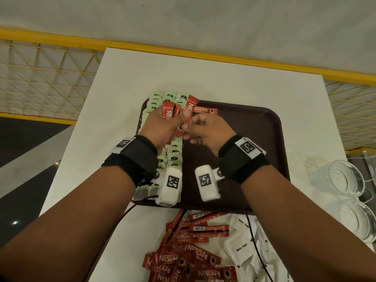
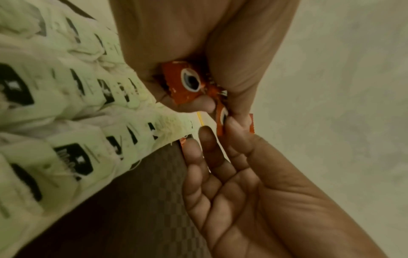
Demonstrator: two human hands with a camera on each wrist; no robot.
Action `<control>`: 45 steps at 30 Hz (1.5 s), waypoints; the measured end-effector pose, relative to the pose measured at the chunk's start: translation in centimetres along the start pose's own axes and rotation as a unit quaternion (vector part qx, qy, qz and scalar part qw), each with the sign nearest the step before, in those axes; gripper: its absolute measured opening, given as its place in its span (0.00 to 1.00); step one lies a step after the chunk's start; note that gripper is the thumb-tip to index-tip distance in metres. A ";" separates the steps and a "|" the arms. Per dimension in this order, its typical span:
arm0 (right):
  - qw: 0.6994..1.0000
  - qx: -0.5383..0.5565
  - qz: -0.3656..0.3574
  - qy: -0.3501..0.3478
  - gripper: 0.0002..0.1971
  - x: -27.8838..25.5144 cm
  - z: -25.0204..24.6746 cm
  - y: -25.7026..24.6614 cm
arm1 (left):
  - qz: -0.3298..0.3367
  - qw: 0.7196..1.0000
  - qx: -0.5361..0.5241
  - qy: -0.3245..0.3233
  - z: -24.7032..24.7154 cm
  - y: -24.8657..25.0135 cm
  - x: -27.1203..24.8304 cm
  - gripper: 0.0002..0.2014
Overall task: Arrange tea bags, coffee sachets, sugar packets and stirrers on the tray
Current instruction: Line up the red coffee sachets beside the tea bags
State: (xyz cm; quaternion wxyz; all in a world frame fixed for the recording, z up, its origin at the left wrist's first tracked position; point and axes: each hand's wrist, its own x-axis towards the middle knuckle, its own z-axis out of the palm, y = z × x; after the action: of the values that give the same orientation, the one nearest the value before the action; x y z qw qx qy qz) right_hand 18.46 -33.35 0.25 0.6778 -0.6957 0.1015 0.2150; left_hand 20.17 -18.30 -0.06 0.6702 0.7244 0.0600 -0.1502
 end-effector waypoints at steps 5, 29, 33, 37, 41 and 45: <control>0.999 0.028 0.039 -0.010 0.08 -0.7 -0.6 -0.3 | -0.016 1.000 0.000 0.002 -0.6 0.1 0.1 0.08; 0.946 -0.168 0.121 0.249 0.10 6.1 -6.2 1.9 | -0.192 0.976 -0.077 -0.075 -3.1 -0.1 -1.4 0.14; 0.937 -0.219 0.114 0.247 0.12 6.3 -6.2 1.7 | -0.188 0.976 -0.081 -0.078 -3.1 -0.3 -1.6 0.14; 0.930 -0.235 0.102 0.264 0.14 5.8 -6.3 1.6 | -0.171 0.978 -0.088 -0.083 -3.0 -0.3 -1.8 0.09; 0.942 -0.250 0.020 0.222 0.15 3.4 -4.9 0.5 | -0.147 0.979 -0.057 -0.133 -2.9 -0.3 -2.0 0.09; 0.971 -0.238 -0.013 0.011 0.13 0.9 -2.5 -1.1 | -0.108 0.982 0.019 -0.154 -2.3 -0.2 -2.0 0.11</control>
State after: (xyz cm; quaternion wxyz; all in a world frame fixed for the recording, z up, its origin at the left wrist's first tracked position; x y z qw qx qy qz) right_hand 20.09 -35.63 0.82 0.4947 -0.8404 0.0457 0.2167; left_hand 18.48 -15.78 0.45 0.6372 0.6944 0.0311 -0.3329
